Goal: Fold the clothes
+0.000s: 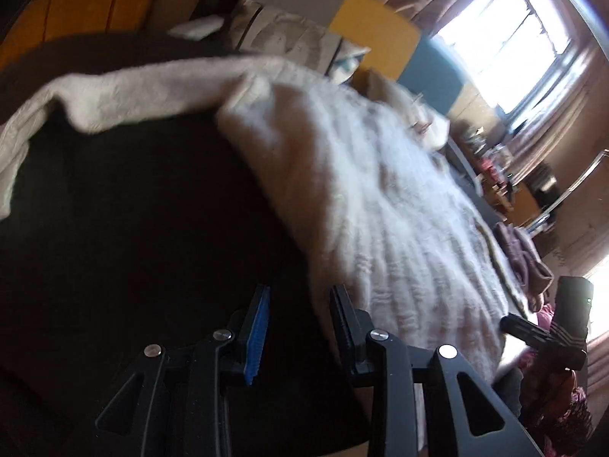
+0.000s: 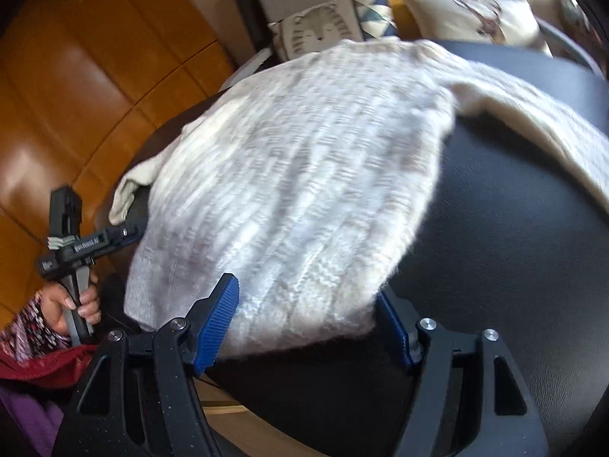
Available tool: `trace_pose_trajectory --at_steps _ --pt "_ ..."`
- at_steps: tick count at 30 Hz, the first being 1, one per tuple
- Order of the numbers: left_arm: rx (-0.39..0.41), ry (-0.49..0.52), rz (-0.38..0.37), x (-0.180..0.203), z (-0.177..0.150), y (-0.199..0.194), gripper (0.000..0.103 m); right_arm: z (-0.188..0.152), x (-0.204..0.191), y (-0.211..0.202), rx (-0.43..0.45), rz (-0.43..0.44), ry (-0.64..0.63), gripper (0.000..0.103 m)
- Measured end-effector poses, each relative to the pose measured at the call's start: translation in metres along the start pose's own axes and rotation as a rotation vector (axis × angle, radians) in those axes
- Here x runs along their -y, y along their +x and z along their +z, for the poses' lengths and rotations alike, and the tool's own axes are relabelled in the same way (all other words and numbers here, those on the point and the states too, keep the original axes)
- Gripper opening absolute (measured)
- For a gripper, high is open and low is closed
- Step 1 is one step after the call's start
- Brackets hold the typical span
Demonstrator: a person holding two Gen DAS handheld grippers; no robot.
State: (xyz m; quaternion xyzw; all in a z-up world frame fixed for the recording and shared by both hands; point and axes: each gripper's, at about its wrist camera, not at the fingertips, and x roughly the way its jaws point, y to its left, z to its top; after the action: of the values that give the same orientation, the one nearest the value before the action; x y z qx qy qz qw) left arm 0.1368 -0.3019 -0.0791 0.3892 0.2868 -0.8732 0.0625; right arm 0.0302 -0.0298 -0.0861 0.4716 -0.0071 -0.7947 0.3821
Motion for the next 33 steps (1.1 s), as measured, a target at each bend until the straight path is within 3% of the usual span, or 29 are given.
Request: trace_pose_trajectory --at_steps 3,6,7,8,9,10,12,15,18,21,23,25,28,30,33 --pt "-0.053 0.084 -0.068 0.025 -0.004 0.013 0.033 0.000 -0.009 0.002 -0.037 -0.002 -0.049 0.072" --pt "-0.044 0.164 -0.050 0.044 -0.008 0.025 0.033 -0.003 -0.011 0.005 -0.059 -0.012 -0.047 0.073" --pt "-0.043 0.172 -0.043 0.049 -0.008 0.028 0.033 -0.002 -0.011 0.008 -0.056 -0.019 -0.041 0.068" --pt "-0.043 0.174 -0.038 0.053 -0.006 0.030 0.033 0.000 -0.012 0.010 -0.051 -0.030 -0.034 0.059" --pt "-0.051 0.181 -0.033 0.058 -0.004 0.031 0.032 0.004 -0.012 0.012 -0.054 -0.034 -0.022 0.030" --pt "-0.040 0.191 -0.040 0.063 0.001 0.029 0.023 0.009 -0.012 0.014 -0.061 -0.033 -0.007 0.021" --pt "0.009 0.225 -0.059 0.074 0.014 0.019 0.015 0.018 -0.011 0.010 -0.042 -0.028 0.030 0.017" --pt "0.059 0.309 -0.036 0.092 0.037 0.006 0.012 0.037 -0.006 -0.009 0.017 0.017 0.092 0.015" --pt "0.086 0.332 -0.040 0.106 0.067 -0.010 0.012 0.055 -0.002 -0.035 0.078 0.101 0.157 0.015" --pt "0.070 0.308 -0.049 0.106 0.093 -0.018 0.012 0.072 0.002 -0.056 0.129 0.189 0.219 0.015" --pt "0.031 0.279 -0.030 0.101 0.112 -0.015 0.013 0.085 0.012 -0.058 0.142 0.197 0.279 0.015" --pt "-0.061 0.258 0.049 0.093 0.126 0.010 0.016 0.097 0.027 -0.047 0.127 0.149 0.340 0.015" --pt "-0.187 0.232 0.156 0.083 0.134 0.048 0.017 0.106 0.054 -0.010 0.054 0.004 0.406 0.015" --pt "-0.217 0.222 0.155 0.082 0.128 0.068 0.017 0.104 0.065 0.013 0.012 -0.070 0.424 0.016" --pt "-0.211 0.244 0.195 0.084 0.120 0.083 0.018 0.096 0.069 0.032 0.009 -0.100 0.413 0.022"
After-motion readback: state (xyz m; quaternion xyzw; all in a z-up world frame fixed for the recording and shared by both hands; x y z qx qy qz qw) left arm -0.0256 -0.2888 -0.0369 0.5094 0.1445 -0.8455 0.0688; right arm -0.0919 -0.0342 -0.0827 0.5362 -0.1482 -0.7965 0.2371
